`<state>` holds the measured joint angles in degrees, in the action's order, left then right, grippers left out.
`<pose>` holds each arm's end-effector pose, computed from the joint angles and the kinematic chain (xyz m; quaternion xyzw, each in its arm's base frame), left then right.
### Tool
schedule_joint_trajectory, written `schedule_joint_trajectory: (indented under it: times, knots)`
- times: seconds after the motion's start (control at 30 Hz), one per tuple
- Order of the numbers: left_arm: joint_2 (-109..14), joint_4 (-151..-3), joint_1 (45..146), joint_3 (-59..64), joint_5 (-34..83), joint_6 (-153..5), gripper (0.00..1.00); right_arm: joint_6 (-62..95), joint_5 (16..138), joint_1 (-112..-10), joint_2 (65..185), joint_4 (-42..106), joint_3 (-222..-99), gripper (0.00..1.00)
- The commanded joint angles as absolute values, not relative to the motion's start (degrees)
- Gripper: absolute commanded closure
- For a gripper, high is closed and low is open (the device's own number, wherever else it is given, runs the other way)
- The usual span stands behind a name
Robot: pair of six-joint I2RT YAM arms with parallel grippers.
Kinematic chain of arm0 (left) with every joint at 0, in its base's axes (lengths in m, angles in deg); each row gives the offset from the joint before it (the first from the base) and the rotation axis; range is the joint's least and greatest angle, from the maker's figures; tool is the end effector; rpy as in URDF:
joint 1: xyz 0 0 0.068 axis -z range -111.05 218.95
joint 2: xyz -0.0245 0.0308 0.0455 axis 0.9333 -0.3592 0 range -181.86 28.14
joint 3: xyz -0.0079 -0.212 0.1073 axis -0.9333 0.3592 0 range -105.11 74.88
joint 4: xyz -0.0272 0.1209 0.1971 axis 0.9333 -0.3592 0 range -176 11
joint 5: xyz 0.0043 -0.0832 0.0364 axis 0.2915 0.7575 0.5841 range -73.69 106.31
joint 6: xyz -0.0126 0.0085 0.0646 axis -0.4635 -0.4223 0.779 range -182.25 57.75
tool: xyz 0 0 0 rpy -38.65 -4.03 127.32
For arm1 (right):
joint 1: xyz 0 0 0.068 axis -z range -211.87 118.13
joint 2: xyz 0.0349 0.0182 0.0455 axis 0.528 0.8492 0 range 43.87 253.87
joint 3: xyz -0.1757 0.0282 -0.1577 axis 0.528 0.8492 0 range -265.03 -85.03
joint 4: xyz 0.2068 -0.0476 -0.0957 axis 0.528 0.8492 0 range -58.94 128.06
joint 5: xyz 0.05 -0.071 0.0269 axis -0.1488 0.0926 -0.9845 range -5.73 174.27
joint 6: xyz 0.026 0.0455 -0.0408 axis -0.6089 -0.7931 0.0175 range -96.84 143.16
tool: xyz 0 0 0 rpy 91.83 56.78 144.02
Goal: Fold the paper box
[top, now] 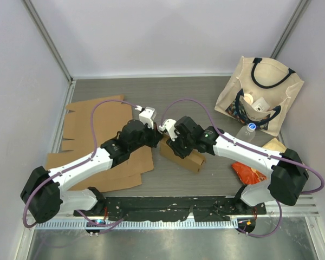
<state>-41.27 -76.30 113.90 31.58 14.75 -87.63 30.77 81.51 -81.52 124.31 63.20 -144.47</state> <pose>0.1955 -0.1930 0.2359 0.1347 0.8249 -0.3069 0.4553 0.1792 0.2147 0.2160 -0.4611 0.8288 0.1347 0.2868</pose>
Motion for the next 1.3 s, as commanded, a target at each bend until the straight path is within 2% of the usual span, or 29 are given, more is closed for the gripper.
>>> schedule_joint_trajectory:
  times: [0.0, 0.13, 0.2, 0.27, 0.5, 0.63, 0.77, 0.9, 1.03, 1.13, 1.27]
  knots:
    - [-39.71, -78.46, 114.13, 32.35, 9.99, -82.73, 1.0, 32.3, 80.93, -81.8, 122.97, 59.98, -143.82, 0.68]
    - [-40.06, -78.82, 114.13, 31.99, 10.25, -82.99, 1.0, 32.3, 80.84, -81.8, 123.23, 59.72, -143.82, 0.69]
    - [-40.5, -78.56, 114.13, 31.91, 11.03, -83.34, 0.97, 32.21, 80.76, -81.8, 123.32, 59.71, -143.82, 0.68]
    - [-40.94, -78.29, 114.13, 31.82, 12.97, -84.3, 1.0, 32.21, 80.49, -81.8, 123.41, 59.8, -143.82, 0.69]
    - [-44.2, -80.84, 114.13, 29.36, 16.05, -89.75, 1.0, 32.03, 80.49, -81.8, 123.5, 59.36, -144.0, 0.69]
    - [-42.62, -77.15, 114.13, 31.55, 15.96, -93.09, 1.0, 32.03, 80.4, -81.8, 123.41, 59.27, -144.0, 0.69]
    - [-42.26, -81.17, 114.13, 31.9, 12.54, -90.29, 1.0, 32.03, 81.19, -81.8, 123.15, 59.71, -144.0, 0.69]
    - [-41.47, -81.63, 114.13, 32.96, 11.39, -88.7, 1.0, 29.93, 82.34, -81.8, 122.62, 59.36, -144.26, 0.58]
    - [-41.38, -82.07, 114.13, 33.58, 10.78, -88.26, 1.0, 23.61, 84.01, -81.8, 120.6, 58.92, -144.26, 0.41]
    - [-41.03, -82.42, 114.13, 33.75, 10.6, -87.74, 1.0, 16.93, 89.27, -81.8, 118.23, 61.81, -145.23, 0.33]
    - [-40.41, -83.04, 114.13, 33.75, 10.34, -87.56, 1.0, 8.76, 90.69, -81.8, 113.49, 67.53, -146.64, 0.32]
